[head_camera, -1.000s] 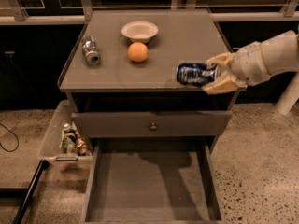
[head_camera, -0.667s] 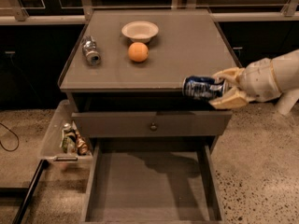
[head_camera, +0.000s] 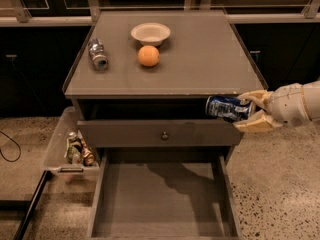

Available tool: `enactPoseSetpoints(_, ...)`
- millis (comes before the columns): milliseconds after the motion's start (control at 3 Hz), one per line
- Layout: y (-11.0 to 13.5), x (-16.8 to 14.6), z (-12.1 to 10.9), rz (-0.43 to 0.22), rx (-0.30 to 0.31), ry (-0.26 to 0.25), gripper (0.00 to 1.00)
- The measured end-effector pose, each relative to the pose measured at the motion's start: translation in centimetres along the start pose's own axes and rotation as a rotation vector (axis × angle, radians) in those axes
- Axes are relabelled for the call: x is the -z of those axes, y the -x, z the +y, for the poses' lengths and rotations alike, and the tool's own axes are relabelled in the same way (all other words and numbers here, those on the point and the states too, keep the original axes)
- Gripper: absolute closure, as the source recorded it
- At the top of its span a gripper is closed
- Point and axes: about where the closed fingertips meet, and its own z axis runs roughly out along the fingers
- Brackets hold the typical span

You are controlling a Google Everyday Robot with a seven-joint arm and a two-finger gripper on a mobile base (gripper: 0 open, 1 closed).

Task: Place pepsi can into middle drawer

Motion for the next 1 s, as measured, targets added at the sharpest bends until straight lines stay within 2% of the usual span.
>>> enactPoseSetpoints(333,-1.4,-1.7,1.2,0.002,-0.026,0.019,1.0)
enactPoseSetpoints(667,-5.6,-6.3,5.0,0.0,-0.08,0.07,1.0)
enactPoseSetpoints(1000,-9.7,-11.2,8.3,0.022,-0.073,0.102,1.0)
